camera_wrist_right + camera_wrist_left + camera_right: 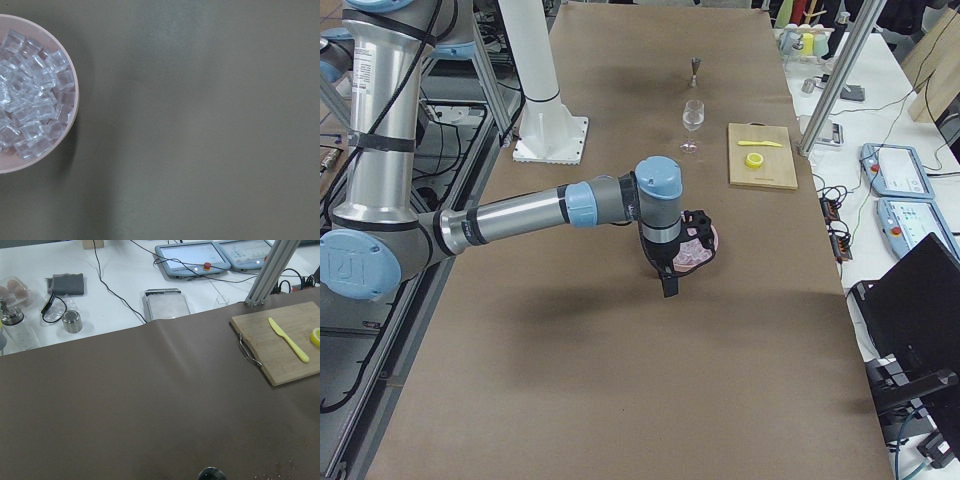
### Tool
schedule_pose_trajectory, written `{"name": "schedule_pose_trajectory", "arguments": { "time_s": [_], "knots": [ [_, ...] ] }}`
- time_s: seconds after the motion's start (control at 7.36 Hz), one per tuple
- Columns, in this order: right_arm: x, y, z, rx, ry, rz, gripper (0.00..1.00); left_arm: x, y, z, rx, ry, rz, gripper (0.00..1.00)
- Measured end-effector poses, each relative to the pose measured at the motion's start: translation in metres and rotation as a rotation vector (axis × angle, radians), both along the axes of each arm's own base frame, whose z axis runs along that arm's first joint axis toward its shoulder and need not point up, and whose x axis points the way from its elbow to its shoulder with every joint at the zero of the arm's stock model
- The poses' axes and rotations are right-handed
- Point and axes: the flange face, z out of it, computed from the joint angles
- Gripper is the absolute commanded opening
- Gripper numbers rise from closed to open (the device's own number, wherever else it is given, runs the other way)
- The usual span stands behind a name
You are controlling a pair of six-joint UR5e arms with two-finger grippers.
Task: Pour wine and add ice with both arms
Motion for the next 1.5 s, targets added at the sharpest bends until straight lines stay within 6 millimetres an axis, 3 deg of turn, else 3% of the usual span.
{"name": "schedule_pose_trajectory", "arguments": {
  "time_s": [0.27, 0.54, 0.82, 1.22, 1.5],
  "knots": [
    [0.000, 0.000, 0.005, -0.011, 0.001, 0.000, 1.00, 0.081, 0.018, 0.000, -0.012, -0.020, -0.156, 0.98],
    [0.000, -0.001, 0.008, -0.017, 0.001, 0.000, 1.00, 0.148, 0.043, 0.009, 0.012, -0.080, -0.316, 0.98],
    [0.000, -0.002, 0.009, -0.017, 0.002, 0.000, 1.00, 0.184, 0.050, 0.026, 0.040, -0.144, -0.450, 0.98],
    [0.000, -0.004, 0.007, -0.014, 0.002, 0.000, 1.00, 0.233, 0.020, 0.049, 0.055, -0.168, -0.627, 0.98],
    [0.000, -0.006, 0.006, -0.010, 0.001, 0.001, 1.00, 0.259, 0.016, 0.061, 0.033, -0.143, -0.661, 0.98]
  ]
}}
